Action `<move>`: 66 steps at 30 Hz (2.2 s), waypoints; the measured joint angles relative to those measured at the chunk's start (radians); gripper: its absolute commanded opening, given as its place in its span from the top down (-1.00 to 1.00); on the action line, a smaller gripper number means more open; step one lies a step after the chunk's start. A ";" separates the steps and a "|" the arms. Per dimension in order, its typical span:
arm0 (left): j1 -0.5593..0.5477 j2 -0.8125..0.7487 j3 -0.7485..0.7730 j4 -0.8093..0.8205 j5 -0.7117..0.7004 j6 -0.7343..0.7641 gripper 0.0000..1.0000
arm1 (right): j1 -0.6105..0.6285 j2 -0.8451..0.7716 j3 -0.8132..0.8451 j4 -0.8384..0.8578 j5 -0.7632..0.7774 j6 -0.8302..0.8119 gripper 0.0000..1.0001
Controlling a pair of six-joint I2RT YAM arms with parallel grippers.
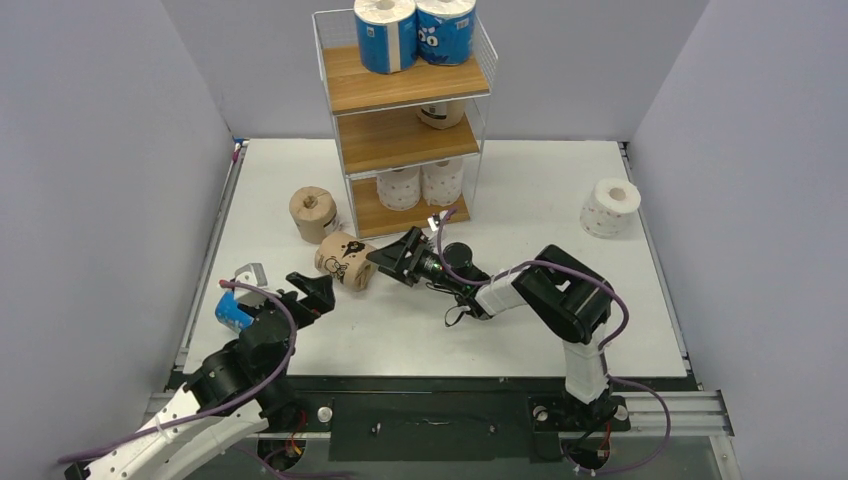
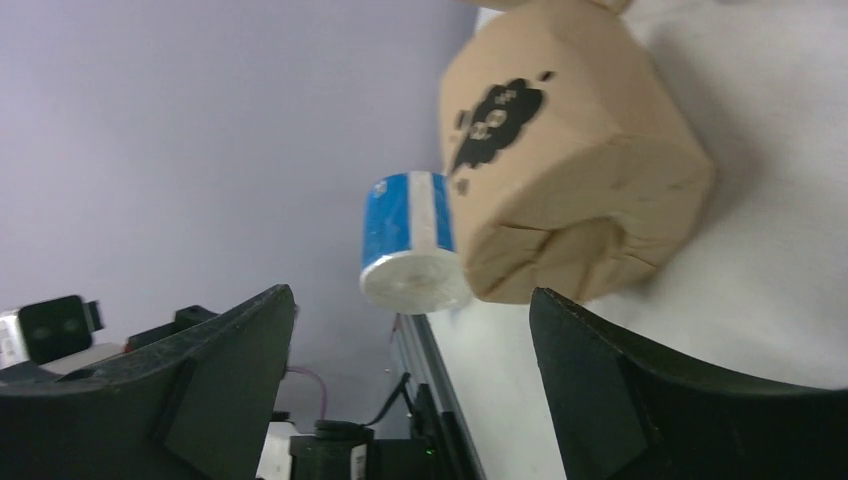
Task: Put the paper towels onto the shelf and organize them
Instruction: Adjust the paper towel at the center of the board.
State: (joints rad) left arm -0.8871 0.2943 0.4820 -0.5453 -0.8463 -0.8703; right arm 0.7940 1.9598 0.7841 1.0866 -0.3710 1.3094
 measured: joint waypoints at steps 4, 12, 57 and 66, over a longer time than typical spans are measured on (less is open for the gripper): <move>0.000 -0.018 -0.001 -0.013 -0.006 -0.005 -0.94 | 0.031 0.001 0.061 0.020 0.006 0.033 -0.58; 0.000 -0.018 -0.002 -0.039 -0.014 -0.008 -0.94 | 0.066 0.018 0.092 0.000 0.063 0.088 -0.53; 0.000 -0.046 -0.026 -0.068 -0.022 -0.017 -0.94 | 0.077 0.171 0.238 -0.163 0.182 0.141 -0.20; 0.000 -0.046 -0.029 -0.069 -0.022 -0.019 -0.94 | 0.077 0.191 0.261 -0.176 0.180 0.124 0.33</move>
State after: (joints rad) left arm -0.8871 0.2481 0.4534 -0.6147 -0.8684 -0.8890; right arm 0.8711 2.1509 1.0451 0.9108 -0.1909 1.4334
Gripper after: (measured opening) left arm 0.968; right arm 0.428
